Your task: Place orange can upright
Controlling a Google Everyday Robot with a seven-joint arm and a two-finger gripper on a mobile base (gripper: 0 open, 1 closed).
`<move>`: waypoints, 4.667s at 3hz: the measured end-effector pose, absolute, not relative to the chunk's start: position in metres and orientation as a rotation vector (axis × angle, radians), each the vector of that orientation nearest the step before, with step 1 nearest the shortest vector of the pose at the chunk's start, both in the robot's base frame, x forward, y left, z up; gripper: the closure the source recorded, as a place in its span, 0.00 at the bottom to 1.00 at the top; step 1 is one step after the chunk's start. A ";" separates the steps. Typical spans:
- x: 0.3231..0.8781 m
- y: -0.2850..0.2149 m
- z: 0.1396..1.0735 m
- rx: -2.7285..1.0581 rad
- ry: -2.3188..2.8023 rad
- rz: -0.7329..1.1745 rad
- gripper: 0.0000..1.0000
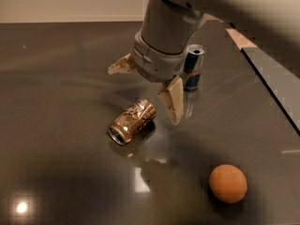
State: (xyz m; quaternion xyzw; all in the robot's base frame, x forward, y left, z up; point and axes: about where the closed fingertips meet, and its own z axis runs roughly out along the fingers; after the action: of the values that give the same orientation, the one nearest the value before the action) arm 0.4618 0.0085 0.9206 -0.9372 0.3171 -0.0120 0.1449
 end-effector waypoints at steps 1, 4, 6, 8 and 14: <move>0.458 0.024 0.898 -2.825 0.725 -0.079 0.00; 0.448 0.041 0.845 -3.117 0.604 -0.138 0.00; 0.458 0.047 0.833 -3.150 0.778 -0.102 0.18; 0.463 0.040 0.848 -3.055 0.986 0.015 0.64; 0.465 -0.027 0.967 -1.964 1.442 0.901 1.00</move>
Offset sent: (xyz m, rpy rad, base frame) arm -0.0179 0.0339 -0.0743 -0.2974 -0.0101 0.3360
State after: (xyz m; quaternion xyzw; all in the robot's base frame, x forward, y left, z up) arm 0.4647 -0.0270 0.9671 -0.7284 0.5345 0.3342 0.2684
